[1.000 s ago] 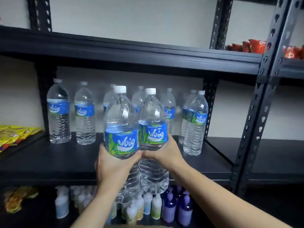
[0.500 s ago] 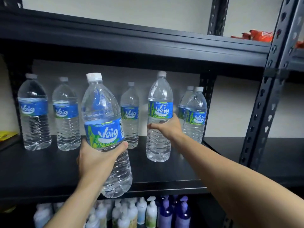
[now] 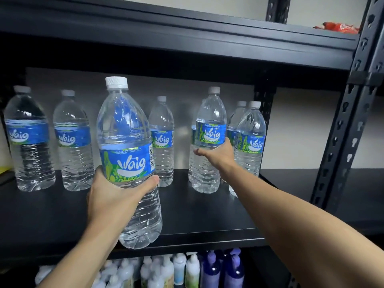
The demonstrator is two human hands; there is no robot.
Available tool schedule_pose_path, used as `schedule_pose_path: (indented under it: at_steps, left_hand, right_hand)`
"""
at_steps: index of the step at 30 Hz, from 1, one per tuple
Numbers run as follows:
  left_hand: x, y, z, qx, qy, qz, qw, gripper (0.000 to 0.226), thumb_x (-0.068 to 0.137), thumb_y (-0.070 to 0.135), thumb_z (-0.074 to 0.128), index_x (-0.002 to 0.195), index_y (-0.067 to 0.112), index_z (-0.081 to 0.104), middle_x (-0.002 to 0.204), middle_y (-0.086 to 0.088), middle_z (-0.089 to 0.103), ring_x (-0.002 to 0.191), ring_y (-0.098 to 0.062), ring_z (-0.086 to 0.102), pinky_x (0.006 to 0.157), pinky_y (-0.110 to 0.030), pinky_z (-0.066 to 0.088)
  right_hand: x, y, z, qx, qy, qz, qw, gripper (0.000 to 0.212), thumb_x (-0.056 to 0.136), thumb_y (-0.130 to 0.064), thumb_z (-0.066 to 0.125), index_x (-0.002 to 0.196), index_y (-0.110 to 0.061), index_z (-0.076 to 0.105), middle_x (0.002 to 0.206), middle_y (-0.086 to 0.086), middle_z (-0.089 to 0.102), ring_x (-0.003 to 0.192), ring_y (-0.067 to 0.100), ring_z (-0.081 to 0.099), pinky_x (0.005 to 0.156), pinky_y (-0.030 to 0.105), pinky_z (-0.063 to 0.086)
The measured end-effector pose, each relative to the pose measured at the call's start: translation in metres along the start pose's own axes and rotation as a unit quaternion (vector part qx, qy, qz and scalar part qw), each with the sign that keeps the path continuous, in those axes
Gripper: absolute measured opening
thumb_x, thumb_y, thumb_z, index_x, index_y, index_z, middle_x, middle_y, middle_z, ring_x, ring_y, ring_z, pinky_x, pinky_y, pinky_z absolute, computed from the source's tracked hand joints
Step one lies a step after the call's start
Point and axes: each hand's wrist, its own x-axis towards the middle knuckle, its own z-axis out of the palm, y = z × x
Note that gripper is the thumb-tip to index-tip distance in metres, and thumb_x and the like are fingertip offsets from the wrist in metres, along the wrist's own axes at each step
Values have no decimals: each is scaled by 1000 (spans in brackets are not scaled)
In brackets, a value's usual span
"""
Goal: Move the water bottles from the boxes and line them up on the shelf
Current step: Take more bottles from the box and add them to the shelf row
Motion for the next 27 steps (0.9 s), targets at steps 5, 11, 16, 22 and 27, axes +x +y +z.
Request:
schedule_pose_path:
  at_steps: [5,11,16,22,27]
  left_hand:
    - [2,-2,-3,-1,-3,6,1000,83,31,60,87,105,30,64,92,15,74,87,-11,71,86,-43,57]
    - [-1,-2,-5,-1,-5,13,1000,82,32,58,88,105,29,64,91,15,74,86,-10,71,86,-42,57]
    - [-1,-3,-5,-8,-9,13,1000,82,33,57,89,106,30,62,92,16,74,87,-10,72,87,-42,57]
    - [2,2,-3,-14,-5,15,1000,82,33,56,89,106,29,63,93,14,74,87,-10,71,86,-43,57]
    - [8,6,-1,4,-1,22,1000,81,33,59,88,105,28,63,93,14,73,88,-10,71,85,-43,58]
  right_hand:
    - [5,17,5,-26,4,-1,1000,83,57,-10,95,124,-6,46,111,4,63,97,17,61,81,22,44]
    - [3,35,15,-31,7,-10,999,84,54,-16,96,121,-8,48,109,2,65,94,16,63,82,26,48]
    - [5,43,16,-25,7,-16,1000,87,53,-16,97,124,-8,48,111,4,66,98,18,65,85,24,47]
    - [9,50,18,-30,-6,-20,999,88,47,-23,98,120,-9,52,108,3,70,95,16,69,93,36,56]
    - [7,53,16,-24,-12,-31,999,86,53,-17,97,124,-7,49,110,4,69,98,17,68,89,28,53]
